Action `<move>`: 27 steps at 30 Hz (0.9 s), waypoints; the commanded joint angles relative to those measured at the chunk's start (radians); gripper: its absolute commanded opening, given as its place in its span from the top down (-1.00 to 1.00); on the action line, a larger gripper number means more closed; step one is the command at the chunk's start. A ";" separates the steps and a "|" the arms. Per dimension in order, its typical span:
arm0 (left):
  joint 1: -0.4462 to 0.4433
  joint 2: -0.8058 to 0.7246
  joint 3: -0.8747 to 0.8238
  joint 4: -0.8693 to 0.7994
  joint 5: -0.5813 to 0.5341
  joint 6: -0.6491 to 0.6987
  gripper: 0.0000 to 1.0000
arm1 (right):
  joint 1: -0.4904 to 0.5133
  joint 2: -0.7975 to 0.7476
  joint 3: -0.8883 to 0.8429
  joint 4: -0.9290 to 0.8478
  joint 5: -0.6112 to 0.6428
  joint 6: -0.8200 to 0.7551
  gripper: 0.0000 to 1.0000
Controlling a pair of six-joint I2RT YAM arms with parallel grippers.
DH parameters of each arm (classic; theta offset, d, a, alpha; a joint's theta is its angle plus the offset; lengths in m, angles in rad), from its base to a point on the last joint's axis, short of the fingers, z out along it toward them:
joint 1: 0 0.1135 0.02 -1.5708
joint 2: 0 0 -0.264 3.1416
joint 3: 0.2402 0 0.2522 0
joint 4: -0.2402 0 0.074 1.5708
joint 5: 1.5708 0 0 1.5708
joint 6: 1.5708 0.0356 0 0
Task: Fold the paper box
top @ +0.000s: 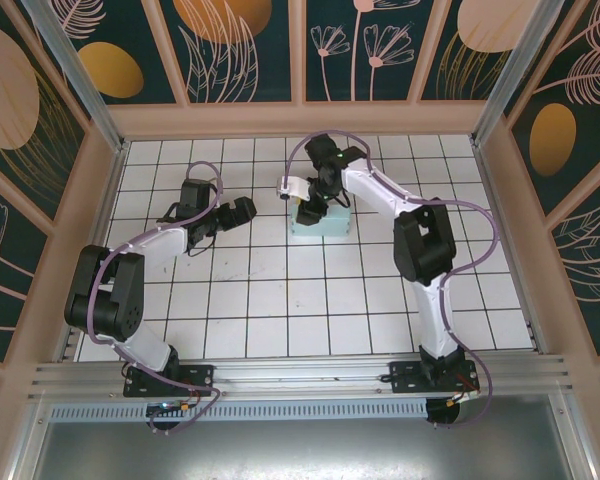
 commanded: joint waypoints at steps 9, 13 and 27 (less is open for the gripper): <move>0.018 0.027 0.018 0.033 0.009 0.003 -0.97 | 0.114 -0.303 -0.510 0.834 0.403 0.007 0.11; 0.021 0.031 0.014 0.038 0.008 0.006 -0.97 | 0.179 -0.329 -0.666 1.078 0.492 -0.048 0.11; 0.025 0.032 -0.001 0.045 0.009 0.012 -0.97 | 0.317 -0.226 -0.954 1.639 0.726 -0.191 0.11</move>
